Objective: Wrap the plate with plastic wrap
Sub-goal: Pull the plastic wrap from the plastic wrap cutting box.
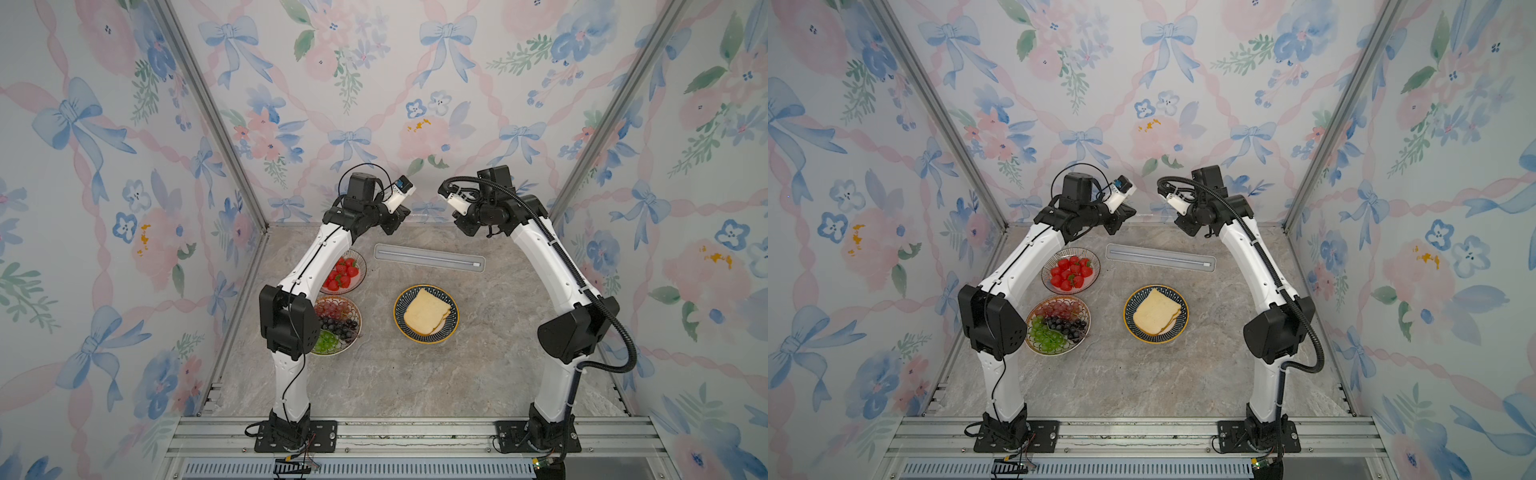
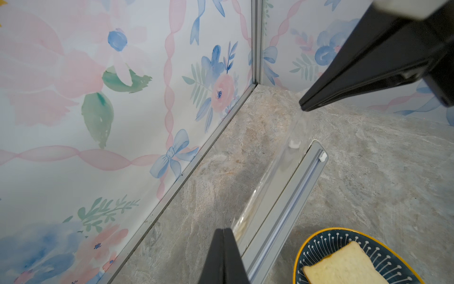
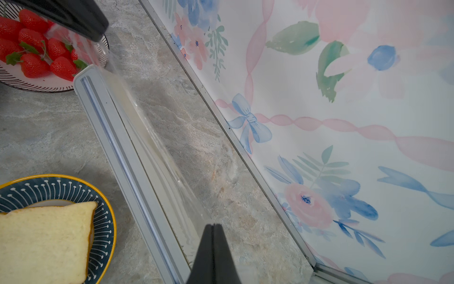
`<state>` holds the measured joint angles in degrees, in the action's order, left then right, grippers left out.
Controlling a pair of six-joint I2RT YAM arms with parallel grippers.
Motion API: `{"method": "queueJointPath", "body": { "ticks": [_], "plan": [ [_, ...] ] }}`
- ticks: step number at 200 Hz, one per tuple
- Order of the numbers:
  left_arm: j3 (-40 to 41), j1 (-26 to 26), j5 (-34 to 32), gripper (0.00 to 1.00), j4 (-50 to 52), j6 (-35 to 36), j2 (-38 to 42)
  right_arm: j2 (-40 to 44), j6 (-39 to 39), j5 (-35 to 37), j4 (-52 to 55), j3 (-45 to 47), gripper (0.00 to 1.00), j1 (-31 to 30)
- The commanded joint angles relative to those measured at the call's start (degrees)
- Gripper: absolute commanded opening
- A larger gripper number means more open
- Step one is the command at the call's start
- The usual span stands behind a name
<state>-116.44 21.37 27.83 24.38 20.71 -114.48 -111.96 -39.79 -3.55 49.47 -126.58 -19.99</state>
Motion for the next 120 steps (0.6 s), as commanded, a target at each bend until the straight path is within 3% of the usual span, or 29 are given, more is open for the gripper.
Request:
{"method": "queueJointPath", "body": {
  "ticks": [1,120],
  "plan": [
    [-1.86,-0.08,-1.03,0.00,-1.00,-0.91,3.30,2.69,-0.46,1.92,-0.34,-3.21,0.00,-0.14],
    [-2.28,0.04,-1.47,0.00,-1.01,-1.09,3.59,3.55,-1.15,-0.53,0.90,-1.05,0.00,-0.35]
  ]
}}
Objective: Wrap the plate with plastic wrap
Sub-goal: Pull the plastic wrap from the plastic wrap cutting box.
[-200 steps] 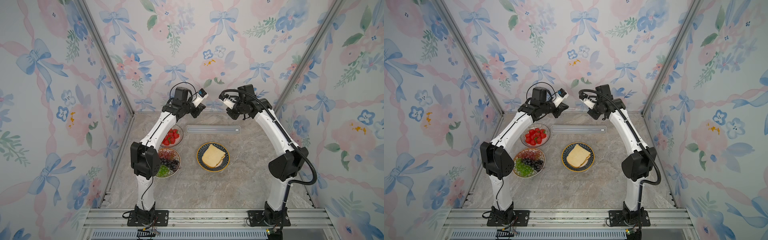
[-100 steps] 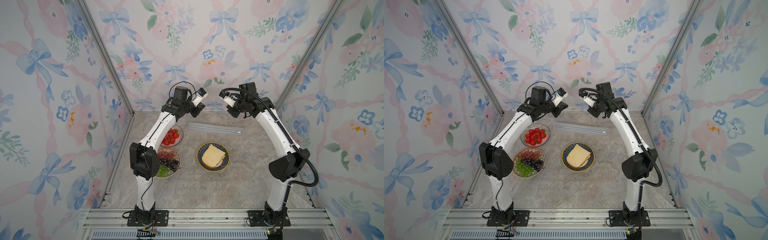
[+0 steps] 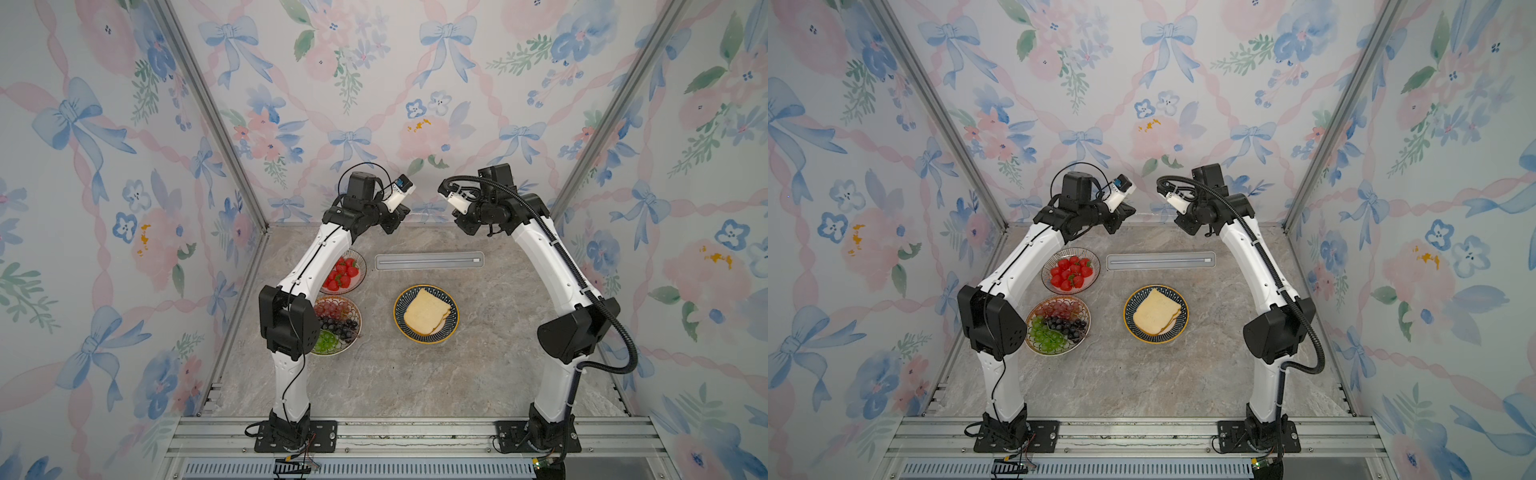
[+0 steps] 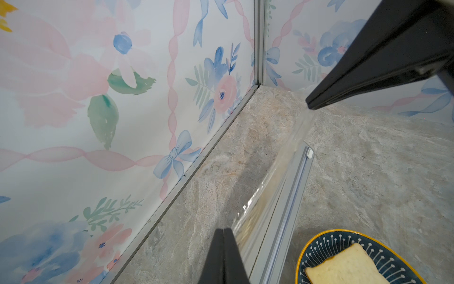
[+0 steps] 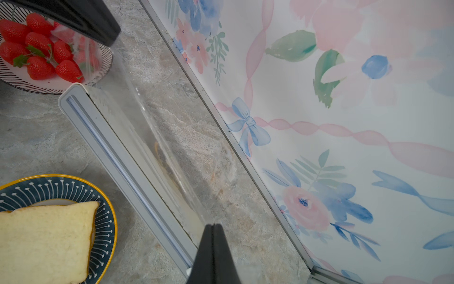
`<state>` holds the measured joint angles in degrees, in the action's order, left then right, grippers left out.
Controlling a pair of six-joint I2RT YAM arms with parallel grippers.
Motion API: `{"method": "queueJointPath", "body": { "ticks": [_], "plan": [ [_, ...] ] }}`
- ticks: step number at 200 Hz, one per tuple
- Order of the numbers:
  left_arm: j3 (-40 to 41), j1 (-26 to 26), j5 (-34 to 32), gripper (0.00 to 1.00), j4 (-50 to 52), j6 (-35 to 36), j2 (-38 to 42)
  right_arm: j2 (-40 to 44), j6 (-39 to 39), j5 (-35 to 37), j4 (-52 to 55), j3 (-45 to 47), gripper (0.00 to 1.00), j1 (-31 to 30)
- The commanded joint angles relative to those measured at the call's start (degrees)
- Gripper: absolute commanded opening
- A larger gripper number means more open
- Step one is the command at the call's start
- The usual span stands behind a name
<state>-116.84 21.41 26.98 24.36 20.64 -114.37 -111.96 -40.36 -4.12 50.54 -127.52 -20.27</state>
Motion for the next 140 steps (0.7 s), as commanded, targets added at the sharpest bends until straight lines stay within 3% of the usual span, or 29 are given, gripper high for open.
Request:
{"method": "queueJointPath", "body": {
  "ticks": [1,140],
  "plan": [
    [-1.85,0.01,-0.62,0.00,-0.98,-0.99,3.47,3.53,-0.55,0.01,-0.09,-0.10,0.00,-0.09],
    [-1.75,0.38,-0.44,0.00,-0.98,-1.06,4.76,5.09,0.03,-0.95,-0.72,0.70,0.00,-0.15]
  ]
}}
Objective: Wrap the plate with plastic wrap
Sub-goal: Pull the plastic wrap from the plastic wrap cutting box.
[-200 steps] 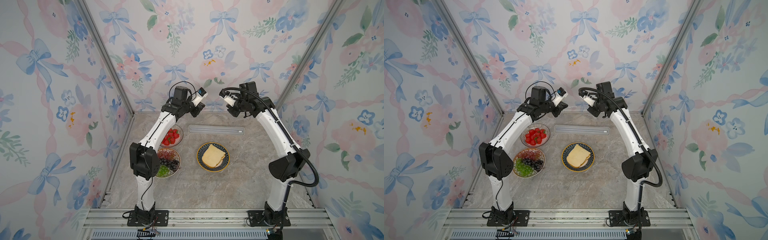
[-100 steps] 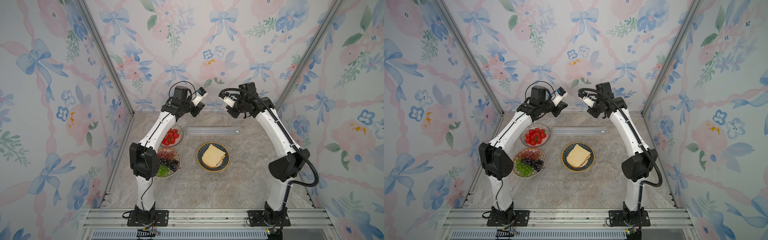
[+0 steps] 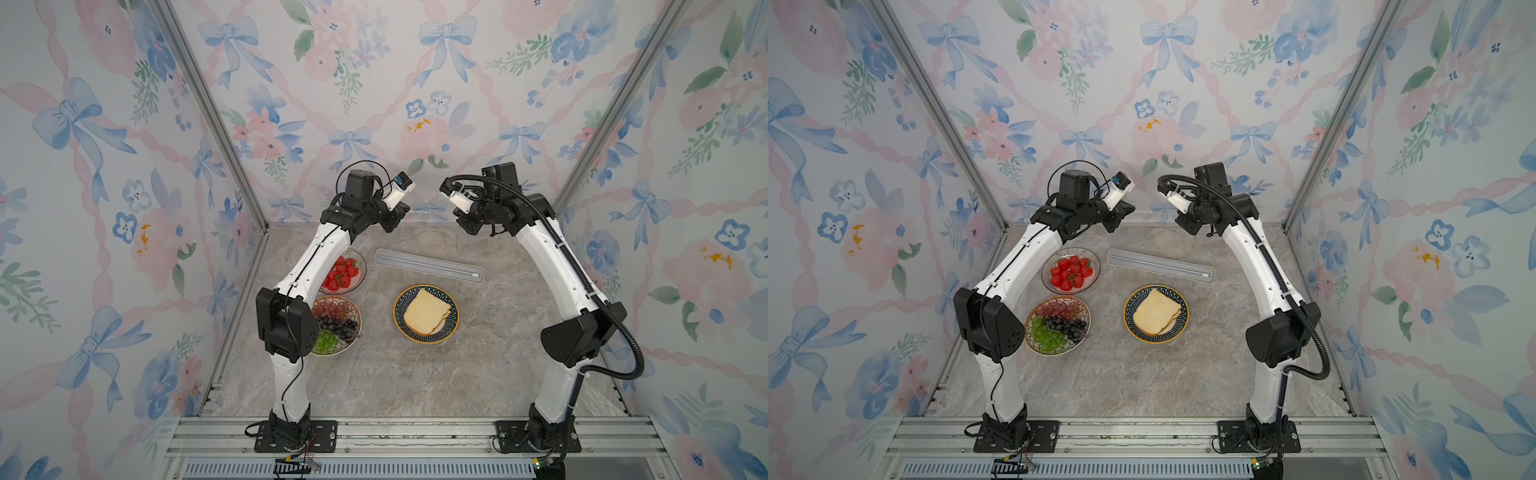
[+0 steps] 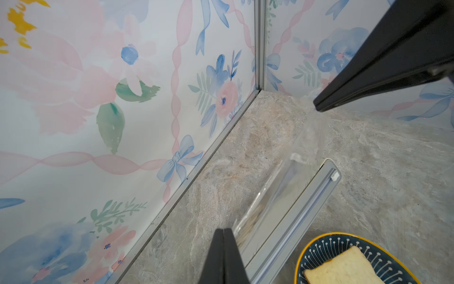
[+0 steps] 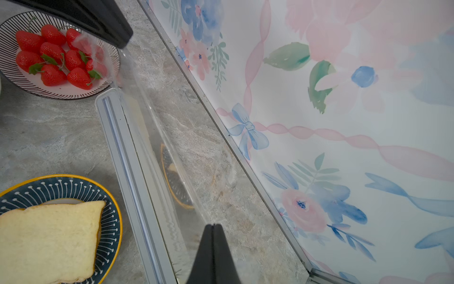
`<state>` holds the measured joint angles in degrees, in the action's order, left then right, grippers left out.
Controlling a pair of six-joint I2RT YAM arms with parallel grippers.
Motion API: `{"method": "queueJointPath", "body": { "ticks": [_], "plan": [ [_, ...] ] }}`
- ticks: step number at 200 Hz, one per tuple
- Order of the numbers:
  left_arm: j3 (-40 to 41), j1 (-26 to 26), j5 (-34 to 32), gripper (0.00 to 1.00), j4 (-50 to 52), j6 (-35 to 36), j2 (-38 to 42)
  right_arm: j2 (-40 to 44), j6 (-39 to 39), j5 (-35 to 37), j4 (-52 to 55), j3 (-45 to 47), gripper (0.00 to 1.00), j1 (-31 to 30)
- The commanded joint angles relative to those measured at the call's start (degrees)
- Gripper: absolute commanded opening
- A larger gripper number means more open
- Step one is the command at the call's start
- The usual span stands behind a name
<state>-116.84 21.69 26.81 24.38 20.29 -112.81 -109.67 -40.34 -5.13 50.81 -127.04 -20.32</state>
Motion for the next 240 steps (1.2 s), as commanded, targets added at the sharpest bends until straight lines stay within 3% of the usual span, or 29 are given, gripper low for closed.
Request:
{"method": "queueJointPath", "body": {
  "ticks": [1,240],
  "plan": [
    [-1.74,0.10,-0.26,0.00,-1.00,-0.74,3.25,2.79,0.00,0.09,-0.98,0.22,0.00,-0.14],
    [-3.38,1.33,-1.71,0.00,-1.09,-0.43,5.68,5.08,-0.67,1.18,-1.95,-1.27,0.00,-0.51]
  ]
}}
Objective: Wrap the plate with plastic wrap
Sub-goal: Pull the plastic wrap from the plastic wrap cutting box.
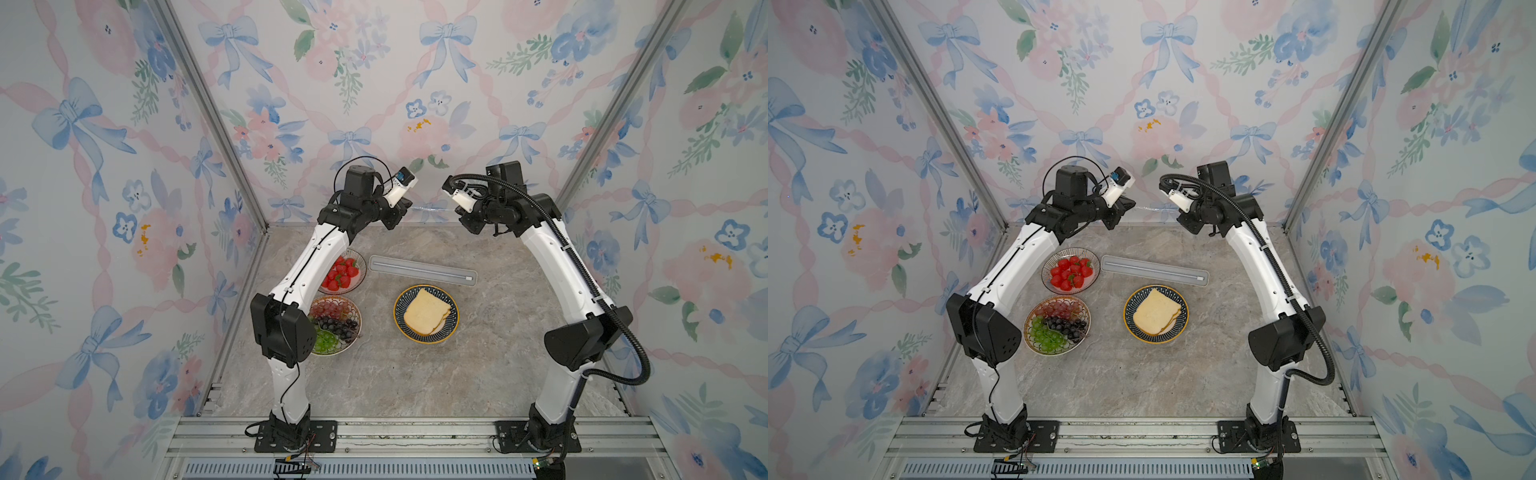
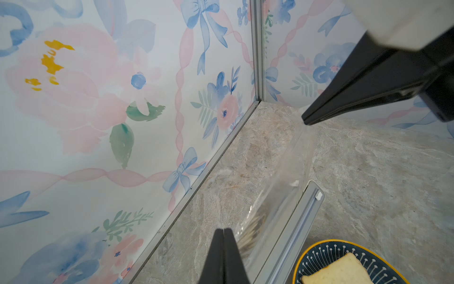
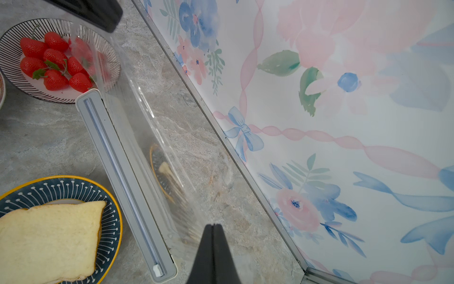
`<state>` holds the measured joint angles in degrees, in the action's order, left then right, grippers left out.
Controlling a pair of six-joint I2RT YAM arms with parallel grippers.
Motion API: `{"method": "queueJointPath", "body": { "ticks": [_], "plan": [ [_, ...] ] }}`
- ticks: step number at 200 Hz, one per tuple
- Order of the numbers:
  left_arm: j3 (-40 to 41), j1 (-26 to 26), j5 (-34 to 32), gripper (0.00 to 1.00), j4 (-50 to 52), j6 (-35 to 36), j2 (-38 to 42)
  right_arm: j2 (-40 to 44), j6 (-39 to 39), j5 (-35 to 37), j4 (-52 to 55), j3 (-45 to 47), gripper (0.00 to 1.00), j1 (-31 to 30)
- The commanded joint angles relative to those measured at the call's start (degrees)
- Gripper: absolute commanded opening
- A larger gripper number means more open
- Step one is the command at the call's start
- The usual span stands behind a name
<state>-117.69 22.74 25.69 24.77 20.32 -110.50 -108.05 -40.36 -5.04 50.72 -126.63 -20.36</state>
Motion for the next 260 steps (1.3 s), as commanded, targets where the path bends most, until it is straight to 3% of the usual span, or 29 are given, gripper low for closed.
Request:
{"method": "queueJointPath", "body": {
  "ticks": [1,260],
  "plan": [
    [-2.53,0.28,-0.58,0.00,-1.48,-0.50,3.36,3.46,-0.62,1.09,-1.86,-1.69,0.00,-0.47],
    [-6.32,2.28,-4.07,0.00,-1.48,-0.25,5.12,6.36,-0.97,3.80,-5.00,-1.96,0.00,-1.50]
  ]
}}
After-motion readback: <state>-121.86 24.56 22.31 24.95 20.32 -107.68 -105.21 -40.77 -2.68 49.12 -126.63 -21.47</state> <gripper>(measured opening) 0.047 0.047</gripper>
